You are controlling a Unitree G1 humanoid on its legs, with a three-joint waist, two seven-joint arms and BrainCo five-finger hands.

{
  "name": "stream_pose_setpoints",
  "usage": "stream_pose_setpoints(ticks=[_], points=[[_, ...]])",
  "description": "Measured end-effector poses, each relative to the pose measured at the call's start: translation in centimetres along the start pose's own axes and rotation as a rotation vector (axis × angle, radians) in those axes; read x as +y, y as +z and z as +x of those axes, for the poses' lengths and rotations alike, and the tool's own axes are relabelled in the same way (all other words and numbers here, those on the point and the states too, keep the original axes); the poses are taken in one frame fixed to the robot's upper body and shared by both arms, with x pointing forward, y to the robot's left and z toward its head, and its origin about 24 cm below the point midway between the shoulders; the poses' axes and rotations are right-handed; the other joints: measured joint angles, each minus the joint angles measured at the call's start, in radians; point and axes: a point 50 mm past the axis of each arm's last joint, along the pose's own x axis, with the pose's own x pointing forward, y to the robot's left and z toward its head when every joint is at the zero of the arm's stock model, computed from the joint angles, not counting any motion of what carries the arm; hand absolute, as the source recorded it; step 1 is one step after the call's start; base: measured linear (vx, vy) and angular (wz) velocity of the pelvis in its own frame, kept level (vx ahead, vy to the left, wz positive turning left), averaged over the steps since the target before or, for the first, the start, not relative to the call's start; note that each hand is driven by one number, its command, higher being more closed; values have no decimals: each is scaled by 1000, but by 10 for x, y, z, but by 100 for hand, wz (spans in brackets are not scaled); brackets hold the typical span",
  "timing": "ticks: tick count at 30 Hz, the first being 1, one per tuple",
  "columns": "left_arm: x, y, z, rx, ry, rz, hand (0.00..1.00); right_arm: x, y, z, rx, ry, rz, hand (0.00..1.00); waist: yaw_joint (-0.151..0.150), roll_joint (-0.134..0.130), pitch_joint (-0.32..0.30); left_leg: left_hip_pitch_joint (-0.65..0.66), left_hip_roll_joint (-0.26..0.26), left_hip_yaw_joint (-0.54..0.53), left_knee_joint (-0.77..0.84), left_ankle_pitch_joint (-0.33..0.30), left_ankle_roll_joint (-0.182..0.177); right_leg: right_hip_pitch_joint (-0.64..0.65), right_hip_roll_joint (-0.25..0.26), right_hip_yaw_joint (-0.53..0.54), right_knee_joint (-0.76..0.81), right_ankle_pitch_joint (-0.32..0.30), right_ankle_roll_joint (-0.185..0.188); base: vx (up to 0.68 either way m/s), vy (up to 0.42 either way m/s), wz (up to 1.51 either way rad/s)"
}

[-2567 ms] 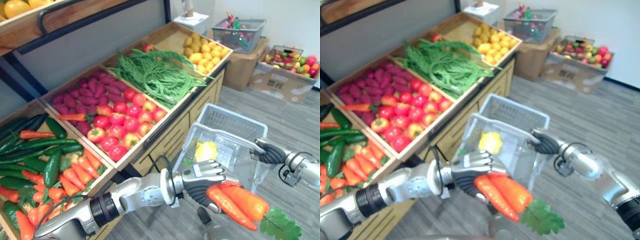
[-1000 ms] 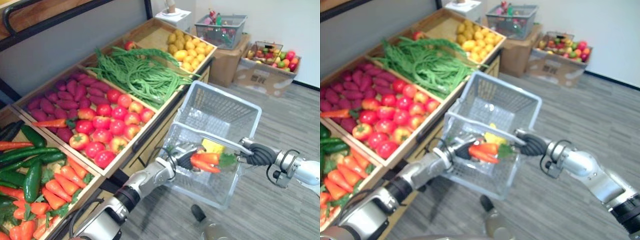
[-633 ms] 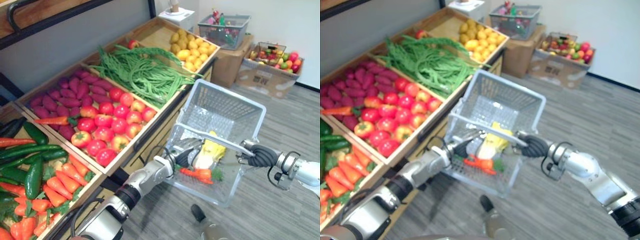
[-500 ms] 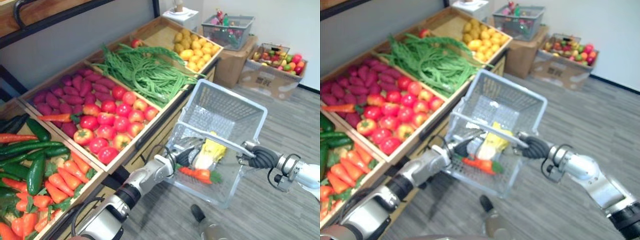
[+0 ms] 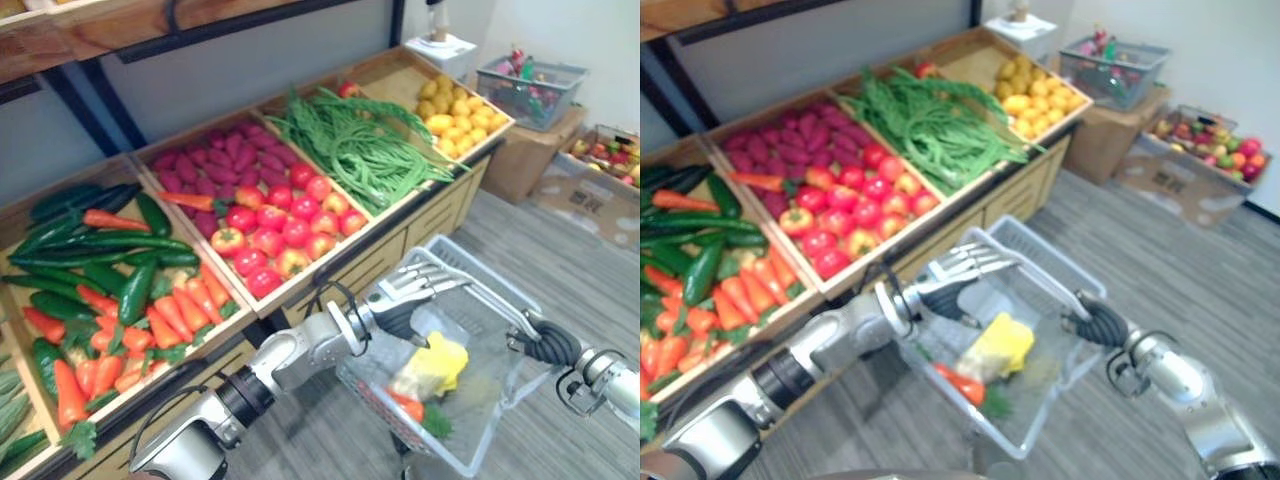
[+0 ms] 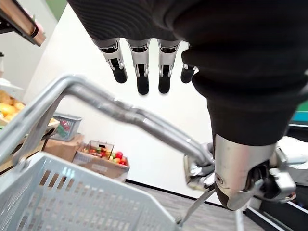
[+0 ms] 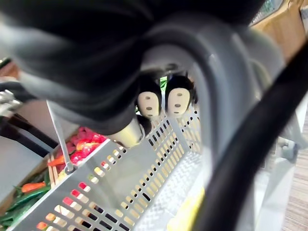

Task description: Pick vegetable in the basket

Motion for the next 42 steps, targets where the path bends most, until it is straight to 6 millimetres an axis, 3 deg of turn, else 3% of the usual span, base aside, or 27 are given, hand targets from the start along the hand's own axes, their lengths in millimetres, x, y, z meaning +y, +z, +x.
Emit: stream_pose_setpoints(ticks=[10,12,14,16,17,19,20,22,27,31,36,42], points=[[3,33,-3,-121,69,-133,0,6,-38,-16,187,-303,188,100,26,-16,-19,-55,11,-103,33,-3,14,21,-34,-84,-8,-1,-1,-34,-7,27],[6,38,-7,-113,113,-169,0,22,-55,-27,289,-378,287,100,29,-25,-53,-94,8,-155,31,5,27,25,-53,-133,-17,-2,-2,-30,2,63],[10,39,-10,-96,162,-204,0,36,-67,-33,367,-431,345,100,33,-34,-57,-109,5,-193,30,11,36,41,-66,-167,-24,-2,-2,-26,-1,64],[18,35,-17,-53,237,-246,0,63,-90,-49,527,-515,466,100,54,-45,-65,-139,-12,-258,19,24,55,59,-93,-222,-35,-2,-3,-49,10,67],[19,35,-17,-50,242,-249,0,65,-91,-50,539,-519,473,100,55,-45,-65,-140,-14,-263,17,24,56,60,-94,-226,-36,-2,-3,-42,17,85],[28,28,-33,28,342,-273,0,104,-115,-73,765,-586,617,100,76,-60,-72,-167,-58,-349,-33,54,73,79,-136,-300,-37,-23,3,-33,20,93],[29,26,-37,52,367,-292,0,115,-120,-80,821,-597,649,100,80,-66,-78,-173,-68,-363,-49,65,76,80,-143,-316,-38,-31,2,-7,18,83],[32,16,-57,171,455,-297,0,155,-130,-101,1025,-599,764,100,84,-67,-97,-190,-105,-436,-115,108,87,95,-165,-382,-45,-50,2,15,-3,91],[41,-10,-100,453,654,-290,0,216,-127,-121,1292,-528,956,100,104,-70,-100,-203,-168,-551,-273,218,97,105,-184,-482,-76,-45,18,27,11,68],[39,-29,-137,670,749,-252,0,232,-124,-128,1384,-568,1038,100,102,-74,-104,-208,-181,-613,-311,251,113,127,-186,-539,-84,-39,13,58,17,42],[19,-58,-203,1059,835,-212,0,235,-120,-117,1364,-560,1063,100,90,-93,-108,-227,-191,-674,-311,254,117,145,-193,-592,-92,-50,-3,42,4,30],[-15,-57,-259,1397,906,-209,0,245,-114,-110,1373,-542,1101,100,83,-88,-109,-228,-198,-714,-313,253,117,173,-200,-632,-94,-69,-16,27,7,21]])
